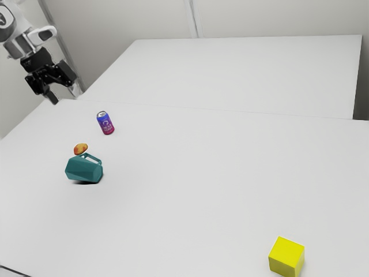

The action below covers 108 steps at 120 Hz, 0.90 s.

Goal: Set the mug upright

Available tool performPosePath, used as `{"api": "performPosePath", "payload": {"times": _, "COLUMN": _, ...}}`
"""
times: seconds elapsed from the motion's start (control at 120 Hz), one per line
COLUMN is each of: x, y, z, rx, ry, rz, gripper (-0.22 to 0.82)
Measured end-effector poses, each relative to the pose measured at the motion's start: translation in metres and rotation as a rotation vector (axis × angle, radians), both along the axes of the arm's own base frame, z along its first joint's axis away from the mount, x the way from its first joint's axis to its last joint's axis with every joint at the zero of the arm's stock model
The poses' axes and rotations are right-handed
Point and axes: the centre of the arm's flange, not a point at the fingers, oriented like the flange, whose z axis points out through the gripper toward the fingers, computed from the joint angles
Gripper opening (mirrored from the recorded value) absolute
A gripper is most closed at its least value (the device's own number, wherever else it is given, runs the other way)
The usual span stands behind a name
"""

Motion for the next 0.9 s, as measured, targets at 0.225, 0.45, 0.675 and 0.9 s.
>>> {"api": "performPosePath", "payload": {"times": 0.225, "x": -0.019, "y": 0.104, "z": -0.063, "rx": -0.200, "ry": -0.002, "rz": 0.062, "gripper": 0.60}}
{"api": "performPosePath", "payload": {"times": 0.45, "x": -0.006, "y": 0.134, "z": -0.146, "rx": -0.337, "ry": 0.002, "rz": -0.012, "gripper": 0.60}}
{"api": "performPosePath", "payload": {"times": 0.675, "x": -0.019, "y": 0.183, "z": -0.211, "rx": -0.422, "ry": -0.013, "rz": -0.036, "gripper": 0.60}}
{"api": "performPosePath", "payload": {"times": 0.9, "x": -0.011, "y": 0.198, "z": -0.264, "rx": -0.488, "ry": -0.051, "rz": -0.081, "gripper": 0.60}}
